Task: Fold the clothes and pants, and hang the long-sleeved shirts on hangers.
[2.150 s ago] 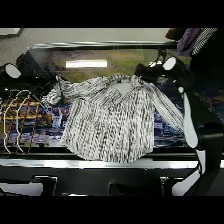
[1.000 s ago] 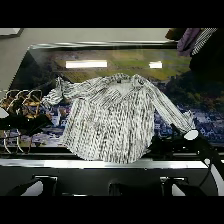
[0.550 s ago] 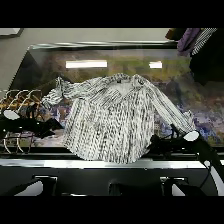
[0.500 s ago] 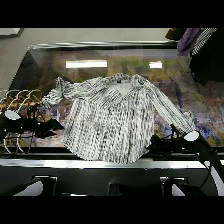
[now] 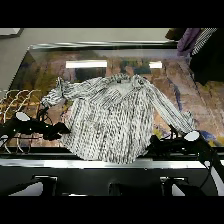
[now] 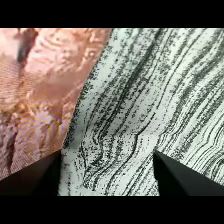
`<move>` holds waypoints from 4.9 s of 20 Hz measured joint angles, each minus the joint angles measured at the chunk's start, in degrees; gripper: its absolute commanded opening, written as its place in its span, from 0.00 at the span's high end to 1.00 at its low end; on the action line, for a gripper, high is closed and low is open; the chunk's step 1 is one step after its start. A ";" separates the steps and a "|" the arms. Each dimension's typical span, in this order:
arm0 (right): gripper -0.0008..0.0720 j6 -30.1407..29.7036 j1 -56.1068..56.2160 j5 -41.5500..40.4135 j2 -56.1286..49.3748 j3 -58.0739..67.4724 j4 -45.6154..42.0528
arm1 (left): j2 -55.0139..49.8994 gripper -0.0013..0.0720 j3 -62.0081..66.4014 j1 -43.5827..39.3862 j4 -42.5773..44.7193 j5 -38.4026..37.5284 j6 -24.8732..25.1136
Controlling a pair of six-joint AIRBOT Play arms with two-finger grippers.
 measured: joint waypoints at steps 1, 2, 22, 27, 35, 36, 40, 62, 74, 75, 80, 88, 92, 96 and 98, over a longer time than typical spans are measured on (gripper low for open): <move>0.95 -0.35 0.00 0.11 0.00 0.00 0.76 | -0.22 0.82 -0.11 -0.72 0.59 0.61 0.11; 0.95 -0.55 0.00 0.11 0.00 0.00 1.42 | -0.28 0.94 -0.09 -1.27 0.37 0.83 0.11; 0.95 -0.92 0.00 -1.49 5.38 87.03 -2.73 | 24.96 0.94 58.64 -3.37 -1.73 9.35 -3.52; 0.95 1.77 0.02 -0.50 14.84 92.45 -10.82 | 35.74 0.94 61.09 -3.37 7.85 10.54 -11.04; 0.95 7.58 0.04 -0.48 13.33 93.57 -17.14 | 36.92 0.94 58.03 -3.39 14.19 8.07 -19.54; 0.95 8.17 0.04 -0.50 10.93 93.61 -16.37 | 35.28 0.95 56.76 -3.39 13.75 7.65 -19.56; 0.95 8.09 0.04 -1.14 -2.51 93.59 -9.42 | 24.22 0.94 52.63 -4.66 10.84 7.85 -16.55; 0.05 2.69 3.65 1.18 -48.98 93.66 -5.14 | -21.22 0.10 54.42 -11.21 8.39 16.74 -17.59; 0.05 2.71 -10.64 13.33 -15.02 52.00 -9.79 | 16.35 0.05 10.69 -7.17 2.14 4.09 -24.22; 0.05 3.23 -9.51 11.32 -12.48 45.99 -9.68 | 19.30 0.05 5.77 -8.26 0.68 5.38 -25.68; 0.05 7.26 -2.19 -1.09 -7.30 23.98 -8.81 | 26.67 0.04 -7.52 -15.58 -3.15 8.66 -31.80; 0.20 5.51 2.99 -17.11 -12.61 14.69 2.82 | 25.97 0.04 -11.02 -23.15 -4.09 9.84 -35.60; 0.95 3.08 3.32 -19.85 -14.27 14.14 7.61 | 23.93 0.04 -11.26 -24.44 -4.20 10.08 -36.00; 0.95 2.21 3.39 -20.00 -13.94 14.03 9.11 | 20.87 0.04 -11.30 -26.34 -4.26 12.46 -36.87; 0.95 2.01 3.39 -19.41 -13.16 14.03 9.31 | 19.19 0.04 -11.30 -27.76 -4.28 14.43 -37.40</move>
